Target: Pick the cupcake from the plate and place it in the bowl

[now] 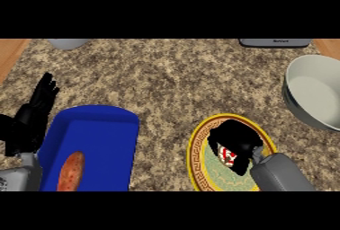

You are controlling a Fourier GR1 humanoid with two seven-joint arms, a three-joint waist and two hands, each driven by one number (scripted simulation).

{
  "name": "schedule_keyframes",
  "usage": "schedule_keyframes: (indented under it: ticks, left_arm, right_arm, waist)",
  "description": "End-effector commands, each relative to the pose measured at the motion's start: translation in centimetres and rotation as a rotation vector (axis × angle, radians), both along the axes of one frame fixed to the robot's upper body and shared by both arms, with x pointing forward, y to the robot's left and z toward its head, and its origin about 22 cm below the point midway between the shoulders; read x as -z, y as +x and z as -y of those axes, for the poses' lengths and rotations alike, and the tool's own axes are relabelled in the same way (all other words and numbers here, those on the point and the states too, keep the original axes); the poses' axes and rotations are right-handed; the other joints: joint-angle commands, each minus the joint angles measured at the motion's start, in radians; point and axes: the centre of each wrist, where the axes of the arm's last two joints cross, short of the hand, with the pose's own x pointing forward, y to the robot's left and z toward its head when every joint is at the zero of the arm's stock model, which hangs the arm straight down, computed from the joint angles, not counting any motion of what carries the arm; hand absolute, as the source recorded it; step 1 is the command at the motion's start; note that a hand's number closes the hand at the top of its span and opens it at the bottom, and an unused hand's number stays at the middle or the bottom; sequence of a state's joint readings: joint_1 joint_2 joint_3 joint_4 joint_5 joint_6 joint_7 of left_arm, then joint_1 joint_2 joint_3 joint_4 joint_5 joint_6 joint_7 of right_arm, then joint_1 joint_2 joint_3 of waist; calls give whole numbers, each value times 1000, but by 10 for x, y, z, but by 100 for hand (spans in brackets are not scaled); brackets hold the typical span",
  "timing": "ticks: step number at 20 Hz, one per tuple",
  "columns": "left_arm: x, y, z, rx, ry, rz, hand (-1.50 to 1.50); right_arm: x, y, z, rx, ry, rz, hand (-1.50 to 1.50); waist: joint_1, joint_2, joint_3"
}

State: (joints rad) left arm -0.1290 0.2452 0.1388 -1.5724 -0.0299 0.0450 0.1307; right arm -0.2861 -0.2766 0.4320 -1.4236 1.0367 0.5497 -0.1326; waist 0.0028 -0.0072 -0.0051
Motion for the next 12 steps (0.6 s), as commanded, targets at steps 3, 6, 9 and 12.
schedule_keyframes:
  ticks: [3,6,9,12]
  left_arm:
    - [12,3,18,-2,-4,-13,0]
    - [-15,11,3,-12,9,12,0]
    - [-2,-1,4,-28,-11,-10,0]
    - [2,1,-1,-16,5,1,0]
  right_arm:
    - [-19,-4,7,58,59,121,150]
    - [-22,17,6,374,49,154,150]
    - [-19,24,23,696,27,167,150]
    - [-68,35,10,752,47,318,150]
  waist:
    - [-8,6,5]
    - [-16,7,5]
    - [-17,5,5]
    - [-10,5,4]
